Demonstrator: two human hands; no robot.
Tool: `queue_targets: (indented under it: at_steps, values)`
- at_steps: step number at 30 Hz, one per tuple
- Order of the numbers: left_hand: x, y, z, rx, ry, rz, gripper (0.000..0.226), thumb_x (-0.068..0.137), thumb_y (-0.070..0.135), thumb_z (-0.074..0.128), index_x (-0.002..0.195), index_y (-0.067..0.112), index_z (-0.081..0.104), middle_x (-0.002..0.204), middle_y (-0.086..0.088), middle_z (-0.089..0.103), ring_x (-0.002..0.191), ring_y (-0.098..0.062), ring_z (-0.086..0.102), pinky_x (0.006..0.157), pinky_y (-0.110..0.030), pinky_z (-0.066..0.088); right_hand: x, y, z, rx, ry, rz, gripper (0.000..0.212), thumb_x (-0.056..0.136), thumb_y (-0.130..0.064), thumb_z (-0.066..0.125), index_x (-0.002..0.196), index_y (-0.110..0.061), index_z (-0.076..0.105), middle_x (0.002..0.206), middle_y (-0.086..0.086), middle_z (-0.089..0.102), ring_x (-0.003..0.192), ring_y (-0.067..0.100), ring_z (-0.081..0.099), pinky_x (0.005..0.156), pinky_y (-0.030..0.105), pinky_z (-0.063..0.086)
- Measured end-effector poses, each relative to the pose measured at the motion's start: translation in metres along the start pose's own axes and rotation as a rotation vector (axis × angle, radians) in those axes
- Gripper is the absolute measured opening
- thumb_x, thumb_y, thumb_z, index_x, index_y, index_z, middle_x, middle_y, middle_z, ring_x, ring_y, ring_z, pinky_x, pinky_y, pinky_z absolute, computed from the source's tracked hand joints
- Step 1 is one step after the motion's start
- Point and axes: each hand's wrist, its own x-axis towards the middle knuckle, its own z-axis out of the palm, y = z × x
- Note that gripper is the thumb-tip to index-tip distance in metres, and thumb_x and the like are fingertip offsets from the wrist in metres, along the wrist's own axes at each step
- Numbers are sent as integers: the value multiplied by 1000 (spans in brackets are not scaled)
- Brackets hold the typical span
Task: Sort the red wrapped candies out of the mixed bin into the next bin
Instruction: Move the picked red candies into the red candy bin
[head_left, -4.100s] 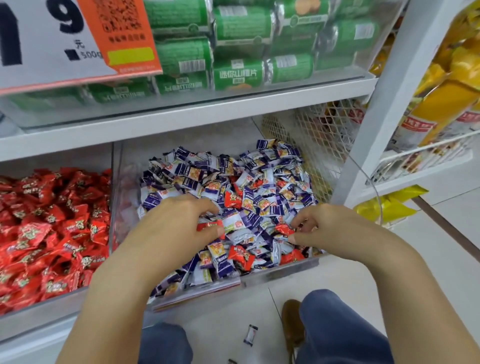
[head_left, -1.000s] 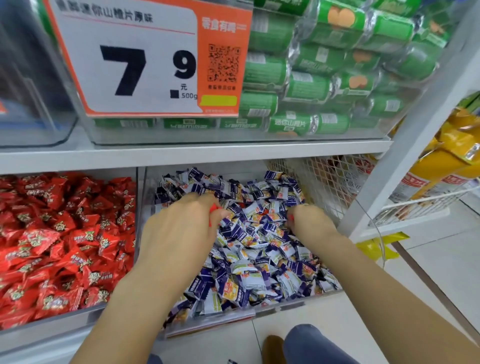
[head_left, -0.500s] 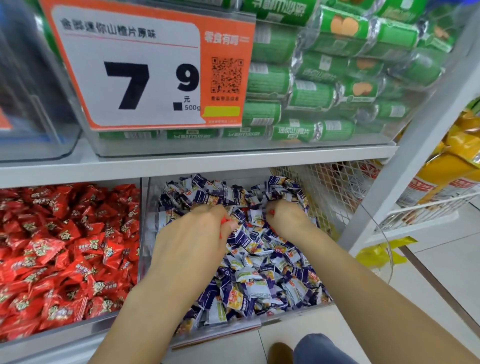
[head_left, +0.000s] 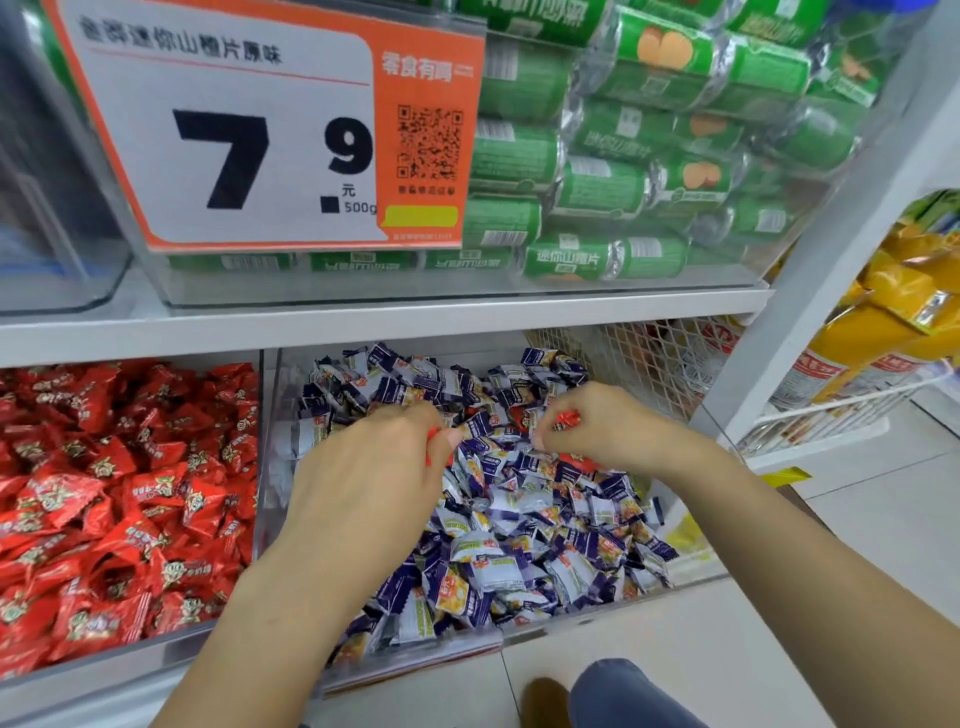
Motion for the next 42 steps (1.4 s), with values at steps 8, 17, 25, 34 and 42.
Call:
queue_targets:
  at_steps: [8, 17, 25, 34, 42]
  values:
    - [2, -6, -2, -15, 14, -21, 32, 99, 47, 26, 107, 31, 53, 102, 10, 59, 89, -17, 59, 62, -28, 38, 69, 8, 46, -416, 84, 226, 29, 95, -20, 48, 121, -8, 55, 119, 13, 61, 105, 30, 60, 79, 34, 49]
    - [3, -1, -9, -4, 29, 27, 31, 97, 49, 25, 107, 34, 51, 93, 15, 47, 78, -10, 47, 61, -26, 35, 59, -6, 34, -243, 177, 87, 27, 96, -38, 46, 97, -11, 49, 81, 9, 58, 80, 30, 56, 53, 28, 36]
    - [0, -5, -11, 6, 7, 29, 30, 98, 48, 25, 111, 36, 50, 100, 15, 51, 82, -10, 52, 63, -25, 39, 64, -31, 44, -105, 93, -8, 38, 96, -36, 41, 127, -19, 55, 104, 12, 65, 87, 29, 60, 69, 30, 48]
    - [1, -12, -18, 49, 18, 62, 32, 98, 49, 22, 111, 37, 49, 106, 15, 55, 90, -8, 57, 63, -23, 39, 87, -38, 61, -154, 13, 84, 29, 95, -14, 42, 122, -9, 52, 104, 15, 64, 81, 28, 57, 56, 27, 38]
    - [-22, -22, -36, -123, 61, 144, 32, 94, 49, 28, 104, 36, 55, 100, 15, 56, 85, -11, 56, 68, -28, 42, 2, -16, 43, 647, 162, 120, 18, 97, -25, 46, 106, -20, 62, 66, -6, 58, 44, 9, 44, 39, 19, 34]
